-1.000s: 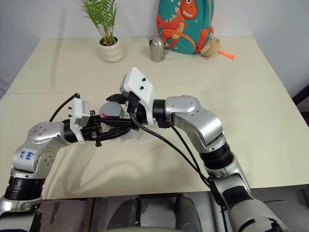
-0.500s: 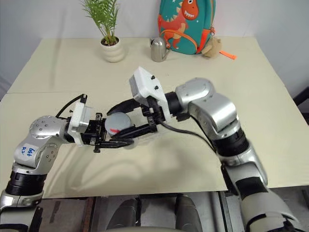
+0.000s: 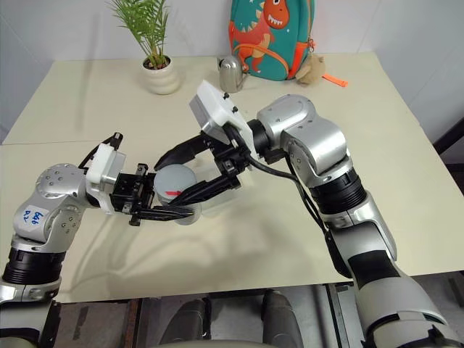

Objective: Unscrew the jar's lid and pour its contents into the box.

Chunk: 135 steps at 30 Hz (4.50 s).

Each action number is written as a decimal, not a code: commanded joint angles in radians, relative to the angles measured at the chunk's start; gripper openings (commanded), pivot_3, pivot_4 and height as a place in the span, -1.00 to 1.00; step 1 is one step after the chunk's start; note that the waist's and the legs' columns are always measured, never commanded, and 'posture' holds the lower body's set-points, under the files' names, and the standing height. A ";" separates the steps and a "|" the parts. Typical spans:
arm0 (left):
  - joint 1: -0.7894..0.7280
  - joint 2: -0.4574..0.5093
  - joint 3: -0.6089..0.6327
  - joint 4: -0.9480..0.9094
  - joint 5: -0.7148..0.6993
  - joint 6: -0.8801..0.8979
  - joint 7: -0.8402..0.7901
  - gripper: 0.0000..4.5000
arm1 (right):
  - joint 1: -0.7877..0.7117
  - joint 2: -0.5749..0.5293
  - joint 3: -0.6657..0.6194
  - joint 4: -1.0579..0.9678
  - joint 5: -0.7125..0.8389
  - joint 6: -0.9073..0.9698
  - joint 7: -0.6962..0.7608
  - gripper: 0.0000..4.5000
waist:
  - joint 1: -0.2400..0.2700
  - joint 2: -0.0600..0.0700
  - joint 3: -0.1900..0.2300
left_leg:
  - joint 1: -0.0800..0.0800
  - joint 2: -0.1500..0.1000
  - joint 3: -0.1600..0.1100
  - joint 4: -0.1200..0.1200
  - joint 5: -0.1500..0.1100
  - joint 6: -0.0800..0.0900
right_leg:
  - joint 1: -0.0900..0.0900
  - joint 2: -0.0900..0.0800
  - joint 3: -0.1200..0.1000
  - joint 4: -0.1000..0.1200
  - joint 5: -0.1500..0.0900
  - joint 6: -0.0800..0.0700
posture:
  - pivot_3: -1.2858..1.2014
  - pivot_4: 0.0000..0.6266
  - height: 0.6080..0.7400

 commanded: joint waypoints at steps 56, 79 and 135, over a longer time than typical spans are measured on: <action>0.082 -0.200 0.113 -0.054 -0.020 -0.043 0.264 -0.09 | 0.027 -0.134 -0.199 0.098 -0.013 0.027 -0.155 0.99 | 0.006 -0.001 0.000 | 0.002 0.000 0.006 0.000 0.000 0.000 | -0.001 0.003 0.010 -0.001 0.001 0.002 | 0.03 -0.52 1.00; 0.046 -0.207 0.069 -0.032 -0.009 -0.024 0.277 -0.09 | 0.019 0.040 -0.109 -0.103 -0.008 0.162 -0.392 0.99 | 0.001 -0.001 0.000 | 0.002 0.000 0.005 0.001 -0.001 0.000 | -0.001 0.003 0.010 0.000 0.002 0.002 | 0.03 -0.52 1.00; 0.074 -0.195 0.065 -0.060 -0.014 -0.014 0.306 -0.09 | 0.028 0.027 -0.104 -0.149 0.033 0.227 -0.416 0.99 | 0.001 -0.001 0.000 | 0.002 0.001 0.007 0.001 -0.001 0.001 | -0.001 0.004 0.012 -0.001 0.002 0.003 | 0.03 -0.52 1.00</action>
